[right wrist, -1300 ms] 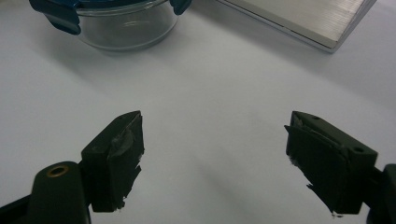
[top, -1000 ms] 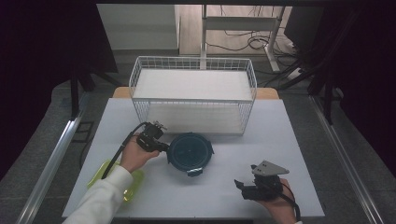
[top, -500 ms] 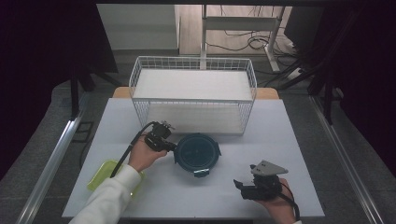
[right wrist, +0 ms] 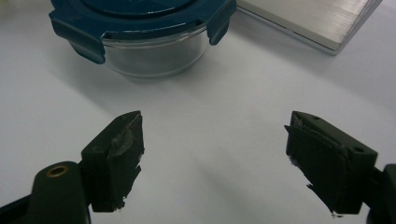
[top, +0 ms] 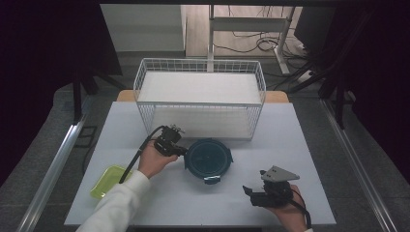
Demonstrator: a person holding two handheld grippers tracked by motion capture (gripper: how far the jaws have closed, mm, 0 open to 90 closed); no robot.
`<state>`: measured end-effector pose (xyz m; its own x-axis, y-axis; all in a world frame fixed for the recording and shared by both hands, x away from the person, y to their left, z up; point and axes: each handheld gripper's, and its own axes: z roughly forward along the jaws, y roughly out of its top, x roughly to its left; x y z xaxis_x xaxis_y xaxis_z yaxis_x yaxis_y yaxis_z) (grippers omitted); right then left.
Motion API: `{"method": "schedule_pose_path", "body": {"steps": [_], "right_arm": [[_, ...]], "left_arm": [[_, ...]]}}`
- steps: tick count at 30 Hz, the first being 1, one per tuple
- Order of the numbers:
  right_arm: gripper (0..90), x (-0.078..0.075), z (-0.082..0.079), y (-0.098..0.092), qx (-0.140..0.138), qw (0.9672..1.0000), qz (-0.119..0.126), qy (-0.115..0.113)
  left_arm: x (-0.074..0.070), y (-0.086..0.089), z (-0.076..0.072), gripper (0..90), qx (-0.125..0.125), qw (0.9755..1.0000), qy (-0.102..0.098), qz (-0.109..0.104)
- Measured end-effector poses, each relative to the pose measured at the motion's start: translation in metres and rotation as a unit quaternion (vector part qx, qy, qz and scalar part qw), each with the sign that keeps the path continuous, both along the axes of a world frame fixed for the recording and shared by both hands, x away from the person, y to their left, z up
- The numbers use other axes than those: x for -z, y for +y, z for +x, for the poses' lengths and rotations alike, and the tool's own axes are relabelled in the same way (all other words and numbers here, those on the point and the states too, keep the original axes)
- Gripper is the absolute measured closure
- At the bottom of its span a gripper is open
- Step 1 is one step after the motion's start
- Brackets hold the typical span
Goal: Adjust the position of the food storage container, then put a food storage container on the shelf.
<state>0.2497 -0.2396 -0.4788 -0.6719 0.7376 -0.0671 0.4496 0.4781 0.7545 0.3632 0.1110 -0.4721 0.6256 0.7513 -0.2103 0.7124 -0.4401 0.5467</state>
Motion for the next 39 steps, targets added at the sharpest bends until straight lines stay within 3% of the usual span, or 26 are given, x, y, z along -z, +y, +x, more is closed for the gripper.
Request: {"method": "schedule_pose_path", "body": {"steps": [3, 5, 9, 13, 15, 18, 21, 25, 31, 34, 39], "right_arm": [[18.8, -0.002, 0.000, -0.001, 0.000, 1.0000, 0.008, -0.002], [18.7, -0.001, 0.000, -0.002, -0.003, 0.9999, 0.009, -0.003], [18.7, -0.001, 0.003, -0.001, -0.003, 0.9999, 0.011, -0.002], [18.6, -0.001, 0.008, 0.002, -0.003, 0.9999, 0.017, -0.002], [18.6, 0.000, 0.010, 0.003, 0.000, 0.9997, 0.023, 0.001], [18.6, 0.001, 0.012, 0.004, 0.004, 0.9997, 0.025, 0.000], [18.5, 0.000, 0.013, 0.005, 0.006, 0.9997, 0.023, -0.004], [18.4, -0.001, 0.011, 0.004, 0.005, 0.9996, 0.026, -0.008], [16.9, -0.004, 0.011, 0.000, -0.005, 0.9991, 0.040, -0.014], [15.4, -0.004, 0.011, 0.001, -0.016, 0.9986, 0.046, -0.020], [14.9, -0.007, 0.014, 0.004, -0.024, 0.9977, 0.063, -0.003]], "left_arm": [[-0.008, 0.010, -0.007, 90.0, -0.003, 0.9998, -0.009, -0.018], [-0.015, 0.019, -0.016, 90.0, -0.009, 0.9992, -0.026, -0.029], [-0.029, 0.039, -0.042, 87.0, -0.016, 0.9961, -0.058, -0.064], [-0.031, 0.059, -0.069, 84.0, -0.019, 0.9916, -0.067, -0.109], [-0.031, 0.066, -0.075, 80.8, -0.016, 0.9924, -0.063, -0.105], [-0.031, 0.076, -0.084, 64.8, -0.029, 0.9909, -0.067, -0.113], [-0.030, 0.078, -0.093, 43.1, -0.041, 0.9916, -0.084, -0.089], [-0.027, 0.077, -0.097, 28.6, -0.049, 0.9922, -0.074, -0.088], [-0.026, 0.079, -0.102, 23.5, -0.059, 0.9907, -0.055, -0.110], [-0.029, 0.079, -0.102, 21.2, -0.071, 0.9885, -0.050, -0.124], [-0.034, 0.076, -0.103, 19.8, -0.080, 0.9840, -0.043, -0.154]]}}
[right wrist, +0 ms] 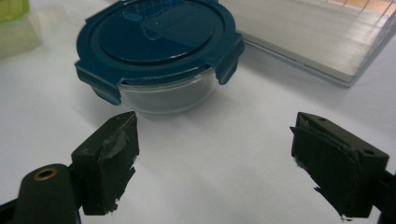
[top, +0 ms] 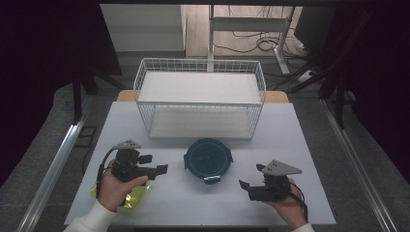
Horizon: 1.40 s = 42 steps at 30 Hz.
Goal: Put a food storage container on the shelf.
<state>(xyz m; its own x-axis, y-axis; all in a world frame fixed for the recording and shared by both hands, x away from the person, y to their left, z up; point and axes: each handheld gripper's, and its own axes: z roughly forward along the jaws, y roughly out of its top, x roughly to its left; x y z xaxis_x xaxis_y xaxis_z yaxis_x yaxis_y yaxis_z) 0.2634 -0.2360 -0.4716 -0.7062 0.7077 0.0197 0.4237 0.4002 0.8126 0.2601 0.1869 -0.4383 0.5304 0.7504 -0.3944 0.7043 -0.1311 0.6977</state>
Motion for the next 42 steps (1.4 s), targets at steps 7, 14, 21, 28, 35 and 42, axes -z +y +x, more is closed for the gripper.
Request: {"method": "schedule_pose_path", "body": {"steps": [7, 14, 21, 28, 35, 42], "right_arm": [[14.9, -0.012, 0.011, 0.002, -0.008, 0.9985, 0.030, 0.045], [13.7, -0.026, 0.030, 0.002, 0.003, 0.9945, 0.065, 0.081], [13.6, -0.022, 0.055, 0.007, 0.012, 0.9902, 0.075, 0.117], [14.7, -0.010, 0.083, 0.009, 0.016, 0.9800, 0.114, 0.163], [18.7, 0.004, 0.102, 0.014, 0.023, 0.9719, 0.129, 0.196], [25.1, 0.012, 0.111, 0.018, 0.017, 0.9651, 0.139, 0.221]], "left_arm": [[-0.003, -0.013, 0.004, 19.1, -0.004, 0.9992, 0.011, -0.037], [-0.001, -0.032, 0.014, 19.1, -0.008, 0.9983, 0.026, -0.052], [0.023, -0.040, 0.041, 21.4, -0.020, 0.9941, 0.077, -0.073], [0.040, -0.045, 0.060, 25.0, -0.023, 0.9902, 0.113, -0.079], [0.052, -0.048, 0.067, 28.7, -0.022, 0.9891, 0.126, -0.073], [0.061, -0.047, 0.071, 31.3, -0.019, 0.9879, 0.137, -0.070]]}}
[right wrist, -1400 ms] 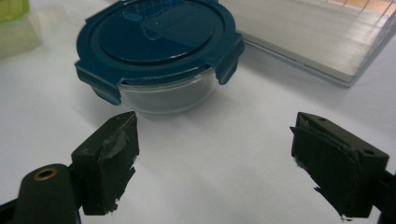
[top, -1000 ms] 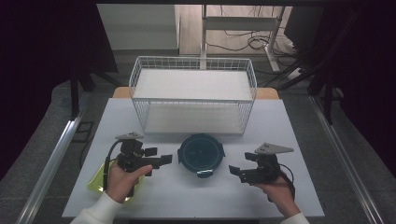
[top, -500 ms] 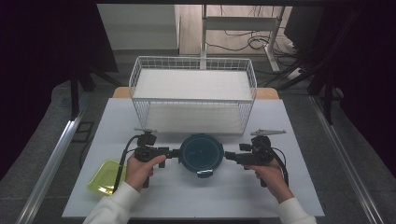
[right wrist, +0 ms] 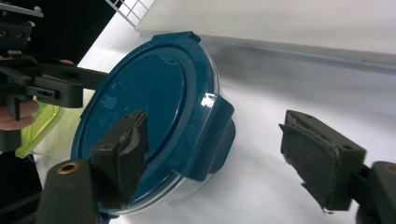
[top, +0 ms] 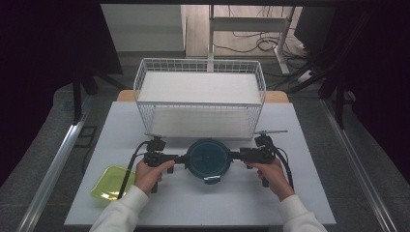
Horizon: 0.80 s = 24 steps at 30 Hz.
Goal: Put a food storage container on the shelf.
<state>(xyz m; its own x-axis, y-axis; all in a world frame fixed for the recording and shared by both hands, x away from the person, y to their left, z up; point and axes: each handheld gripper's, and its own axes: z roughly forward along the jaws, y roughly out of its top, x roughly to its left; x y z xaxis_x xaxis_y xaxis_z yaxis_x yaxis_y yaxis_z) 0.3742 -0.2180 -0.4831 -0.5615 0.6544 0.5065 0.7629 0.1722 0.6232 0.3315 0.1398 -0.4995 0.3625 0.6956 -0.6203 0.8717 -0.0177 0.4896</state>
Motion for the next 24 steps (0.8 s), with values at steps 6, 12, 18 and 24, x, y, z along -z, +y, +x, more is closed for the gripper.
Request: {"method": "schedule_pose_path", "body": {"steps": [6, 12, 18, 24], "right_arm": [[29.5, 0.008, 0.008, 0.011, -0.018, 0.9995, 0.002, 0.026], [34.7, 0.012, 0.011, 0.012, -0.026, 0.9984, 0.015, 0.047], [34.6, 0.015, 0.013, 0.011, -0.030, 0.9969, 0.026, 0.068], [35.3, 0.020, 0.015, 0.013, -0.043, 0.9928, 0.044, 0.103]], "left_arm": [[0.003, -0.001, 0.002, 33.6, 0.007, 0.9998, 0.007, -0.015], [0.006, -0.001, 0.003, 36.8, 0.010, 0.9996, 0.015, -0.024], [0.010, -0.003, 0.004, 42.5, 0.018, 0.9987, 0.028, -0.039], [0.007, -0.002, 0.002, 52.3, 0.018, 0.9985, 0.025, -0.045]]}}
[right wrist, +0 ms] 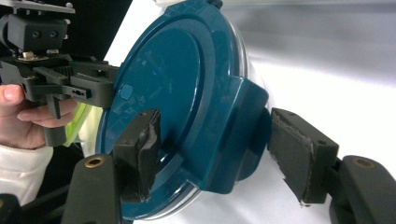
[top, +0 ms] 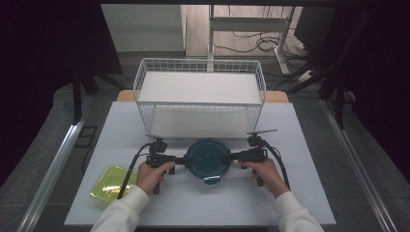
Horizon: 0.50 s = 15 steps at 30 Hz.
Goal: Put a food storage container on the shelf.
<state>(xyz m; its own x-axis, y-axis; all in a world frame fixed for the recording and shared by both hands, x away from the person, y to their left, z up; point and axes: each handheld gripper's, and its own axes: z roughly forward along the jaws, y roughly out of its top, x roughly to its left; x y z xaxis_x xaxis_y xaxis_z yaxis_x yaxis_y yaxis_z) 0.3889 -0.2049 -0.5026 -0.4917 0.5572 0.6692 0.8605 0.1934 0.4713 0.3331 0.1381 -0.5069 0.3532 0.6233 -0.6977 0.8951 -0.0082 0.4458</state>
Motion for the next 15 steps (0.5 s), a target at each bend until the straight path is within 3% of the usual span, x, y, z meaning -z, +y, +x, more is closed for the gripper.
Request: {"method": "schedule_pose_path", "body": {"steps": [4, 9, 15], "right_arm": [[38.5, 0.0009, 0.0012, -0.0019, 0.012, 0.9997, 0.008, 0.019], [41.7, 0.0007, 0.0017, -0.0056, 0.016, 0.9990, 0.019, 0.037], [43.7, -0.0015, 0.0006, -0.0073, 0.013, 0.9988, 0.021, 0.042]], "left_arm": [[-0.0020, -0.0017, -0.0007, 53.4, -0.003, 1.0000, 0.001, 0.008], [-0.0011, -0.0007, -0.0013, 55.4, -0.009, 1.0000, 0.003, -0.001], [-0.0015, -0.0003, -0.0024, 57.1, -0.010, 0.9999, 0.001, -0.004]]}}
